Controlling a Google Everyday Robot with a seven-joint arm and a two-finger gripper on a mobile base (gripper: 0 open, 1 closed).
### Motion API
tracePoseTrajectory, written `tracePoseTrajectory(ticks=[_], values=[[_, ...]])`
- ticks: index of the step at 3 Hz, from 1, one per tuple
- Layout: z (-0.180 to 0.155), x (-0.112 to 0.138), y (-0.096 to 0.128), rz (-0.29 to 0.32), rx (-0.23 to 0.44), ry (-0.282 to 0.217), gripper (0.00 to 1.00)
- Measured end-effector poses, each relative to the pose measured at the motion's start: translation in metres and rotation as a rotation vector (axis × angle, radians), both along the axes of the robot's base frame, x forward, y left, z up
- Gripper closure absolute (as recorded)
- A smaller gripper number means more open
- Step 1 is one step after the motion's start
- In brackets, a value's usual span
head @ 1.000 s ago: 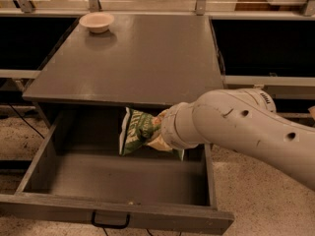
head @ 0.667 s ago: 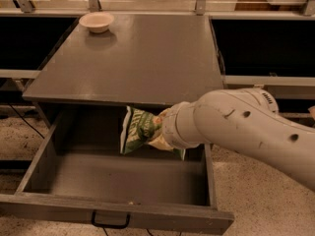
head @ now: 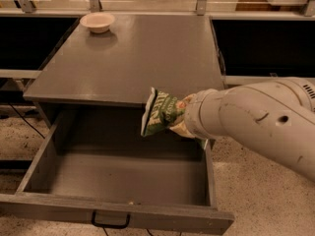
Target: Pick green jalapeno chip bag from top drawer and place on counter
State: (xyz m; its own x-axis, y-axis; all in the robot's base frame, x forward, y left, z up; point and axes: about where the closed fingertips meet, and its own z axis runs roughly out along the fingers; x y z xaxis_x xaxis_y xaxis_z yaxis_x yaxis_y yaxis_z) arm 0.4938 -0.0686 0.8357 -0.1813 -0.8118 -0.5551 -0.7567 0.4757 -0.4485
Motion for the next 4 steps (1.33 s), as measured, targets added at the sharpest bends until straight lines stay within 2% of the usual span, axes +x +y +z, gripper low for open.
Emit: tracePoseTrajectory(ticks=[1, 2, 3, 4], values=[[0.013, 0.004, -0.02, -0.049, -0.019, -0.027, 1.0], [0.013, 0.004, -0.02, -0.049, -0.019, -0.027, 1.0], [0.03, 0.02, -0.009, -0.026, -0.034, -0.059, 1.0], [0.054, 0.044, 0.019, 0.032, -0.065, -0.099, 1.0]])
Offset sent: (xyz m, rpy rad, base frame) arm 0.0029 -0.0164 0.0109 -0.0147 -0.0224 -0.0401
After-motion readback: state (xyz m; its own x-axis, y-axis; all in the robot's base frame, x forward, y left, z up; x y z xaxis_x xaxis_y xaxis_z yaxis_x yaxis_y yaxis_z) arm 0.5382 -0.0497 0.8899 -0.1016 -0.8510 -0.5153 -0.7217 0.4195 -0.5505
